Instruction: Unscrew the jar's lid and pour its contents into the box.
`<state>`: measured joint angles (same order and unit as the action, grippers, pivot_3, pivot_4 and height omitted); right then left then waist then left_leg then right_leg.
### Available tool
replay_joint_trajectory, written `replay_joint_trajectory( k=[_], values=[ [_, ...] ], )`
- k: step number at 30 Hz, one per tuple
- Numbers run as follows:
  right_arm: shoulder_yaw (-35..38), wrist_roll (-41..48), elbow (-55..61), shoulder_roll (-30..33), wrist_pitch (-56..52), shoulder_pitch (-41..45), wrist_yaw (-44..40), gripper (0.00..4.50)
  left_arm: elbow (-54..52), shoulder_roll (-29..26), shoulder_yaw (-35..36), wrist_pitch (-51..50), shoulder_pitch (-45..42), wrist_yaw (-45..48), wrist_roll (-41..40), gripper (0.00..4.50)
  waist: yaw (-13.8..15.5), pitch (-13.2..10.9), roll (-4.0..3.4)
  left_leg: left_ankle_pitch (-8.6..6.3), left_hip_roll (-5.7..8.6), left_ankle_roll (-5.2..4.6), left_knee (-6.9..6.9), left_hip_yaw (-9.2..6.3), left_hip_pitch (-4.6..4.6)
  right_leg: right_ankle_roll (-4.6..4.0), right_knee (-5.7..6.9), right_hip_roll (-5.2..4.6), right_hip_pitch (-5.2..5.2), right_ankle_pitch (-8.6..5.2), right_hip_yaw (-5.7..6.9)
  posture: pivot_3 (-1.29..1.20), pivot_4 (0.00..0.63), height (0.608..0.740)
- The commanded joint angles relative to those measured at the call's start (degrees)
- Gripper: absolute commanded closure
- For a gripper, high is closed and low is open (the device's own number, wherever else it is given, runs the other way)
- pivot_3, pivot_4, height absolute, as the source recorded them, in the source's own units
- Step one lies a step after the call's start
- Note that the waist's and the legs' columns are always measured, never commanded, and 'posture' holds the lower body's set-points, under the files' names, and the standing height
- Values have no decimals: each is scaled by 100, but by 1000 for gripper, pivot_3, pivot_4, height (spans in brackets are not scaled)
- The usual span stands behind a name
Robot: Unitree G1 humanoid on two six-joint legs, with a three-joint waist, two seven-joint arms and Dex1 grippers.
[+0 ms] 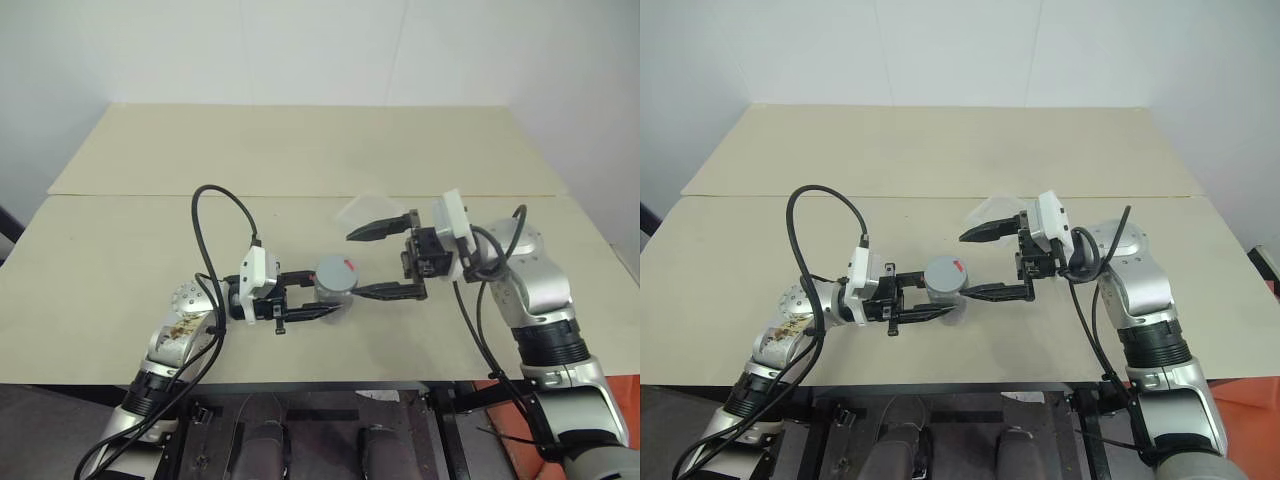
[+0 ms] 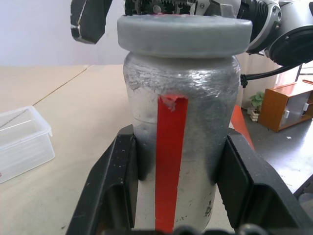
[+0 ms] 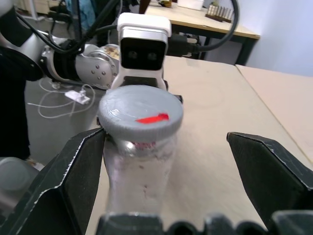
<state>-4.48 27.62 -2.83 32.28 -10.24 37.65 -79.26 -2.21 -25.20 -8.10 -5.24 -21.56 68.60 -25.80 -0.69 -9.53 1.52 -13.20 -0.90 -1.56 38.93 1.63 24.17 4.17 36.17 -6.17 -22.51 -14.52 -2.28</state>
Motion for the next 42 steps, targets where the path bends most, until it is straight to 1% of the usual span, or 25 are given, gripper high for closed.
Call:
replay_joint_trajectory(
  k=[1, 6, 9, 12, 15, 18, 24, 32, 42],
  values=[
    [342, 38, 58, 115, 124, -4, 174, 12, -102, 2, -55, 153, -21, 154, 18, 2613, 0, 0, 0, 0, 0, 0, 0, 0, 0, 0, 0, 0, 0, 0, 0, 0, 150, 740],
    [444, 148, 320, 300, 4, -205, 85, 12, 46, 24, -22, 228, 9, 124, 89, 2613, 2, 0, 0, 0, 0, 0, 0, 1, 0, 0, -1, 0, 0, 0, 0, 0, 150, 740],
    [417, 275, 807, 494, -283, -433, 82, 12, 199, 82, -7, 323, -25, 65, 155, 2613, 8, 0, 0, 0, 0, 0, 0, 0, 1, 0, -1, 0, 1, 0, 0, 0, 150, 740],
    [397, 524, 1399, 508, -757, -533, 345, 12, 302, 146, -25, 402, -75, 14, 226, 2613, 3, 0, 0, 0, 0, 0, 1, 0, 1, 0, 0, -1, 0, 0, -1, 0, 150, 740],
    [263, 441, 1826, 399, -1071, -558, 818, 12, 362, 220, -33, 467, -116, -38, 288, 2613, -6, 0, 0, 0, -2, 0, 0, -1, -1, 0, 4, 0, 0, 0, -1, 0, 150, 740],
    [182, 482, 2086, 252, -1235, -603, 1075, 12, 423, 287, -45, 509, -159, -75, 351, 2613, 1, 0, 0, 0, -1, 0, 1, -1, -1, 0, 3, 0, 0, 0, -1, 0, 150, 740],
    [-111, 284, 2148, -55, -1265, -585, 1505, 12, 478, 388, -60, 567, -195, -150, 442, 2613, 3, 0, 0, 0, 0, 0, 2, -1, 0, 0, 2, 0, 0, 0, -1, 0, 150, 740],
    [-320, -31, 1864, -369, -1203, -468, 1955, 12, 410, 468, -49, 544, -203, -184, 466, 2613, 1, 0, 0, 0, 0, 0, 2, -1, 0, 0, 2, 0, 0, 0, -1, 0, 150, 740],
    [-161, -84, 1659, -278, -1162, -524, 1983, 12, 436, 447, -38, 580, -166, -123, 464, 2613, 1, 0, 0, 0, 1, 0, 2, -1, 1, 0, 1, 0, 0, 0, 0, 0, 150, 740]
  ],
)
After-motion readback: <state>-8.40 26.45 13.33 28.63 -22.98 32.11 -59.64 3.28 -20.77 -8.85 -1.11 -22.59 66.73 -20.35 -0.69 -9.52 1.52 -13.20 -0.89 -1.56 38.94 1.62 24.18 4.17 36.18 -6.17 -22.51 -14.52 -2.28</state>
